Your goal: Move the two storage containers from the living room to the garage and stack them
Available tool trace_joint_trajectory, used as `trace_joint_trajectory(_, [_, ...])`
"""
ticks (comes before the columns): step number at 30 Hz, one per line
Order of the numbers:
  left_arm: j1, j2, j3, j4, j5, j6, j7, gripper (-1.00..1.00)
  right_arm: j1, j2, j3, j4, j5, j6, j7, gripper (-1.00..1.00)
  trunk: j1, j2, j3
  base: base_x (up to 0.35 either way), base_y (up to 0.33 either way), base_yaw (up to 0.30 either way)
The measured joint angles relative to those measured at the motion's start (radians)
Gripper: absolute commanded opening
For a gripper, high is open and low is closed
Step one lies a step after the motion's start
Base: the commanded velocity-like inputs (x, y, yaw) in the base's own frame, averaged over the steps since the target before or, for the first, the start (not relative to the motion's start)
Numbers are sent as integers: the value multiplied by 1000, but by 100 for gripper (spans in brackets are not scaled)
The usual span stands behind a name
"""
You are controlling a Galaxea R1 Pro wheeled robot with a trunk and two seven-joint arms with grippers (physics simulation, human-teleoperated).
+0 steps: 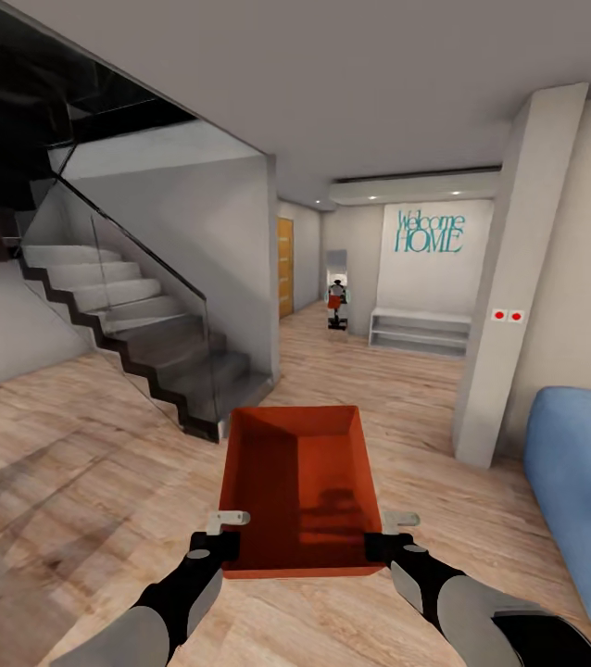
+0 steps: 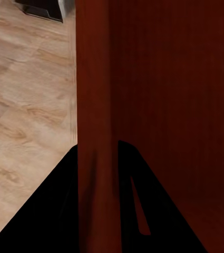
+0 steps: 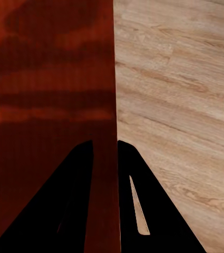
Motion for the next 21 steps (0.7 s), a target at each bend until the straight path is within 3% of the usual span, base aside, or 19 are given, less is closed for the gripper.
trace_joint_trajectory(21, [0, 0, -1, -2, -1, 3, 2, -100, 0, 1, 0, 0, 1, 0, -3, -100, 0, 0, 0, 321, 0, -284])
